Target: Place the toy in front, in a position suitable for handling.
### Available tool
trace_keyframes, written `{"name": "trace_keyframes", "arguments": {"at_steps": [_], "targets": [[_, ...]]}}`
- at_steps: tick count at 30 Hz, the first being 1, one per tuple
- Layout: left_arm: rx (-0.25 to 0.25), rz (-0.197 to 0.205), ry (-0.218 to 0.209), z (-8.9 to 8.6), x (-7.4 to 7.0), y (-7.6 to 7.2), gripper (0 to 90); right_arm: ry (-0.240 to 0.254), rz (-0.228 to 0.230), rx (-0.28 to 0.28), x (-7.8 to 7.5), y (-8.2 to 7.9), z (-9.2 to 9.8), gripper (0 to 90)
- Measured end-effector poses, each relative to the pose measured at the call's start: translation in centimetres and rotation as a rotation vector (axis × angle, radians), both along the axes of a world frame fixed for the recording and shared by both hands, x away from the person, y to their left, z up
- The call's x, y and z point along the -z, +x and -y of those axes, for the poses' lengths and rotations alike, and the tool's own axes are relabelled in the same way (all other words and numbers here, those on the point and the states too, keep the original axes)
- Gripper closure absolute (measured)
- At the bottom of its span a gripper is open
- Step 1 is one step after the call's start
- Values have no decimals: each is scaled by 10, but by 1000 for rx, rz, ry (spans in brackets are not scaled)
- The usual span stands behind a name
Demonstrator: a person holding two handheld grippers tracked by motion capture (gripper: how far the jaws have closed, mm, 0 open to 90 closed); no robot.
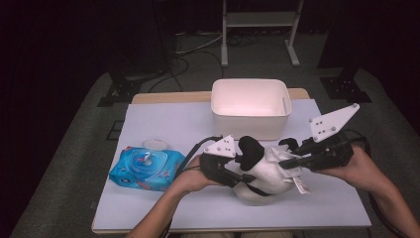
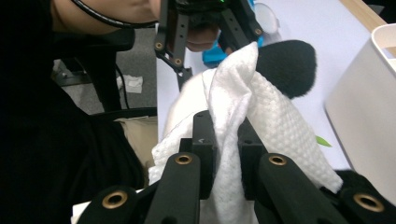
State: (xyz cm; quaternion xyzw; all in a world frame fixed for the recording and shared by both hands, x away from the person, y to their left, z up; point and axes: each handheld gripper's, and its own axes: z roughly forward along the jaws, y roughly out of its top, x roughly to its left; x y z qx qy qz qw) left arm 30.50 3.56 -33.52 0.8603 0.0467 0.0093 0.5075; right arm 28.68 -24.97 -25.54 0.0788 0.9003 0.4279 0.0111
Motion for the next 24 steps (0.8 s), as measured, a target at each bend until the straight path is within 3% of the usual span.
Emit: {"name": "trace_keyframes", "arguments": {"at_steps": [11, 18, 24], "targets": [[-8, 20, 23, -6, -9, -1, 461, -14, -8, 37, 3, 7, 4, 819], [1, 44, 54, -1, -12, -5, 463, -10, 15, 18, -2, 9, -10, 818], [-4, 43, 50, -5, -14, -5, 465, -18, -8, 35, 4, 11, -2, 818]]}}
